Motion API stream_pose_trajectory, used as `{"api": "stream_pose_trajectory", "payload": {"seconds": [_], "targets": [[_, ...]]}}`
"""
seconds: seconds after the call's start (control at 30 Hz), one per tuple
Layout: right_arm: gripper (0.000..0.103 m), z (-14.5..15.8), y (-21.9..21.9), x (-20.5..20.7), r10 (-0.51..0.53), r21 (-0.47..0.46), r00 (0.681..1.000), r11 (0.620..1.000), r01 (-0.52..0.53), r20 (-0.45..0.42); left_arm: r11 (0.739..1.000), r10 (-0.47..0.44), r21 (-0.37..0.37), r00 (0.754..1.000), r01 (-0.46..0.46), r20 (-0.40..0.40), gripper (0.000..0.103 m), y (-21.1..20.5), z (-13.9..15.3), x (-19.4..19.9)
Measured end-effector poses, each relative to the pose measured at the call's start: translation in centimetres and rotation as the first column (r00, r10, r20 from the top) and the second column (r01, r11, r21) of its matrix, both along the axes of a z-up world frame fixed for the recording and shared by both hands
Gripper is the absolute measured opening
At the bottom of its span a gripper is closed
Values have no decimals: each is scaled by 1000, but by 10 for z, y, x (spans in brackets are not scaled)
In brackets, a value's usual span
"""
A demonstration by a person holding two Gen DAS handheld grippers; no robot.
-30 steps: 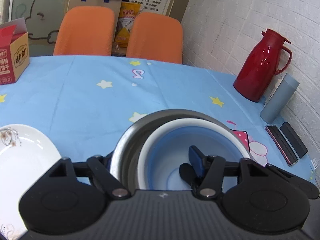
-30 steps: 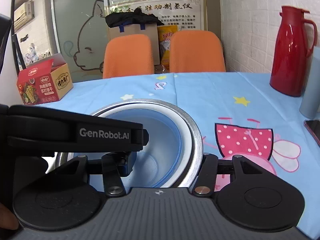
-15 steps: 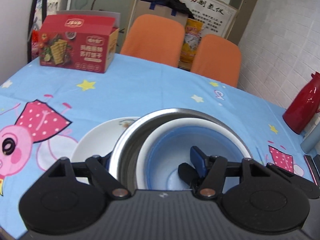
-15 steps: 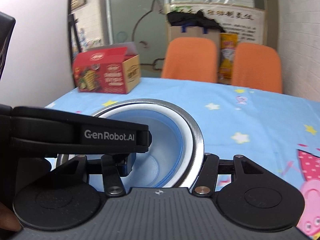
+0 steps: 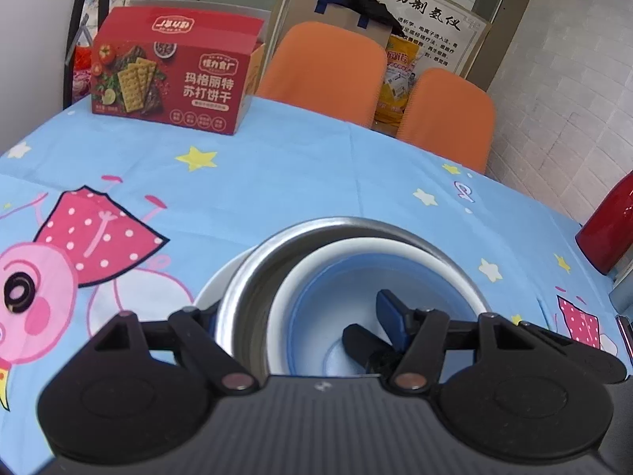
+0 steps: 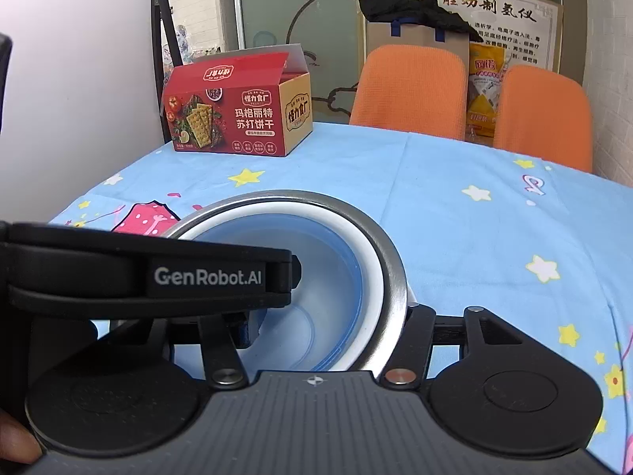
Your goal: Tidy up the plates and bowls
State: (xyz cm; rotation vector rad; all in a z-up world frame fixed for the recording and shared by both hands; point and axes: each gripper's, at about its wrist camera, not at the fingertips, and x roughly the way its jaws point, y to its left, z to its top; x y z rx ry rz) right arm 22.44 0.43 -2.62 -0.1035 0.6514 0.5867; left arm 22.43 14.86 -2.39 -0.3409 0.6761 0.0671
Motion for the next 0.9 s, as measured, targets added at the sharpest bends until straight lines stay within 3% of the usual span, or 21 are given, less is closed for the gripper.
{"api": "stream_pose_trajectory", "payload": {"seconds": [0.03,0.17,0.37,0.53,0.7,0.8,0.9], "targets": [[99,-2,-1,2,3,15,1000,1000,-2,-19,1000,-6,1,1000,6,3,70,-1,0,1],[103,0,-6,4,10,59,999,998,-8,-35,1000,-7,6,1000,7,14,70,0,3,4],[103,10,-17,0,-26,120,999,992,29,-19,999,34,-9,993,-33,112,70,9,33,-5],[103,8,2,0,23,75,1000,997,-23,-2,999,51,2,990,-52,129,70,7,43,-13],[103,6,10,5,-6,26,999,1000,5,44,998,64,9,988,-65,138,70,9,45,-24],[103,4,9,7,8,46,1000,999,-8,11,997,75,2,987,-76,142,70,12,47,-26],[103,-3,17,12,90,28,996,996,-89,-17,997,76,-5,987,-76,142,70,12,47,-26]]}}
